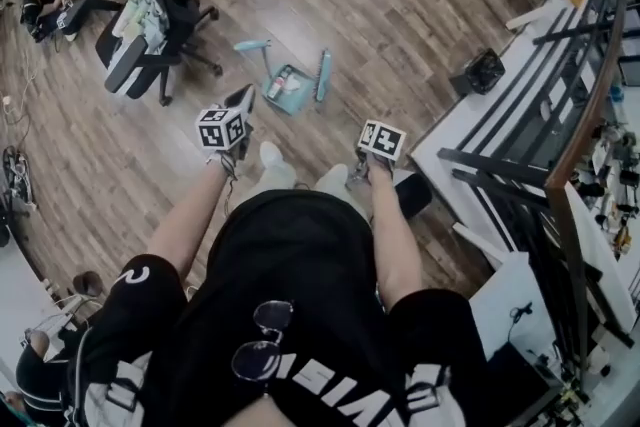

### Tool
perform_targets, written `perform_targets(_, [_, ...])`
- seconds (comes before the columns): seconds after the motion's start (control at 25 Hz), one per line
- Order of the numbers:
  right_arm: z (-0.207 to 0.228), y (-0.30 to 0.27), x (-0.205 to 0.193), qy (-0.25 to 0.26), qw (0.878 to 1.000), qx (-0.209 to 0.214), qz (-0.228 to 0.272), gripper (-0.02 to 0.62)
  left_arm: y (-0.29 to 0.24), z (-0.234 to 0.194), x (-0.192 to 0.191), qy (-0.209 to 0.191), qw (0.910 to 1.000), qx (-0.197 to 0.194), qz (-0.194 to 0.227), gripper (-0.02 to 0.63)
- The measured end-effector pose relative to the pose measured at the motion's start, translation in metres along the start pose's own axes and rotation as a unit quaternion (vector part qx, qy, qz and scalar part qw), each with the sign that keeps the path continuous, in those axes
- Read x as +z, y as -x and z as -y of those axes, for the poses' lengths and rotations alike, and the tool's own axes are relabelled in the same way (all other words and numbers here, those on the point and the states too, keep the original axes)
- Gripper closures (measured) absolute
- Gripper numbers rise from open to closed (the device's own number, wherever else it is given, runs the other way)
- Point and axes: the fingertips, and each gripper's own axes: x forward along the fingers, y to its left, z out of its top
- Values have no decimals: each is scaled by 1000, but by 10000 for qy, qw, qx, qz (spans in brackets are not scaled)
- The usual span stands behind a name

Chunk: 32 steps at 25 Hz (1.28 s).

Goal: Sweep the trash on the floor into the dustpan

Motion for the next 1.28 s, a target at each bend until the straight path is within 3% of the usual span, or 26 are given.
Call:
perform_targets(0.36, [52, 49, 48, -20, 9990, 9, 441, 512, -4, 62, 18, -338, 9990, 15, 289, 607])
perform_targets(0.44, [52, 54, 53, -75, 9984, 201, 532, 512, -3, 69, 15, -329, 9989, 69, 311, 608])
perform_targets(0.84, [76, 68, 49, -66, 9972, 432, 612, 512, 3, 100, 7, -325, 9984, 223, 397, 608])
perform_targets(1.12, [110, 69, 39, 36, 9988, 183, 462, 512, -1, 123, 2, -359, 9980, 252, 461, 609])
perform_targets(1.28, [106, 66, 38, 26, 9976, 452, 524, 512, 1, 128, -5, -348, 9980, 281, 439, 609])
